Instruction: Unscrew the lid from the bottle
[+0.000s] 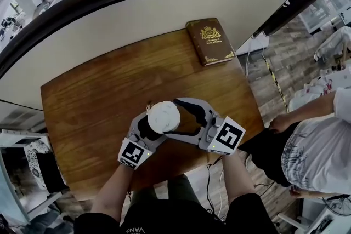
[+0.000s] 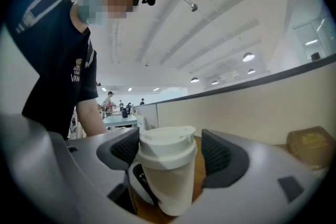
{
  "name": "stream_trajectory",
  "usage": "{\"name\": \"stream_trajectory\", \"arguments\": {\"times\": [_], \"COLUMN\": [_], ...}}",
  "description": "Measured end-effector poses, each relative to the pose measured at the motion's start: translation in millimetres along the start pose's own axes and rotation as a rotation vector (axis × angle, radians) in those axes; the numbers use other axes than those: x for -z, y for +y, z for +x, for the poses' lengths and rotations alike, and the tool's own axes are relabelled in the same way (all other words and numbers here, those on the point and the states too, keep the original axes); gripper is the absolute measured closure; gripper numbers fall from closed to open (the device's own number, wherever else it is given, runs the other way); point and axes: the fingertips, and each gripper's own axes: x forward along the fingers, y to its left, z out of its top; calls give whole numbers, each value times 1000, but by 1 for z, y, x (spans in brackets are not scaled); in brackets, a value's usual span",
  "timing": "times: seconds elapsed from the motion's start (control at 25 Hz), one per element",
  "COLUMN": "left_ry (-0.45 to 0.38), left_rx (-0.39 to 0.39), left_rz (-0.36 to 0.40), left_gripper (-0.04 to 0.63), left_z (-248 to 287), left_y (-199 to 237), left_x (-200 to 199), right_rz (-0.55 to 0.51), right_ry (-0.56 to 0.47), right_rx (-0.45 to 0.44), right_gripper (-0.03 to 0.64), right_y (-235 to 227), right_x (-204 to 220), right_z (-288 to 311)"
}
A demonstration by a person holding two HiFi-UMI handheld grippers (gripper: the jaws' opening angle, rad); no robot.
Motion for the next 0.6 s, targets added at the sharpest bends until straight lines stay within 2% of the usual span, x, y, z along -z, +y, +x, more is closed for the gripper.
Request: {"name": "stream_trajectory", "arguments": {"times": [0.2,0.36,0.48,0.6], "left_ry": [3,6,10,18], "left_rx": [6,20,23,28], "left_rz": [-16,8,10,17], "left_gripper": [244,244,244,245], "left_z": [1,2,1,1], "left_y": [0,0,1,1], "left_x": [-2,2,3,3], "right_rz": [43,70,127,160], "right_ry": [-87,-112,-101,-95], "right_rx": [284,517,604,644], "right_gripper": [279,279,279,279], "right_y": [-1,4,11,15], "right_x": [-11,-14,-8,-5], "right_z": [-17,-22,-18,-17]}}
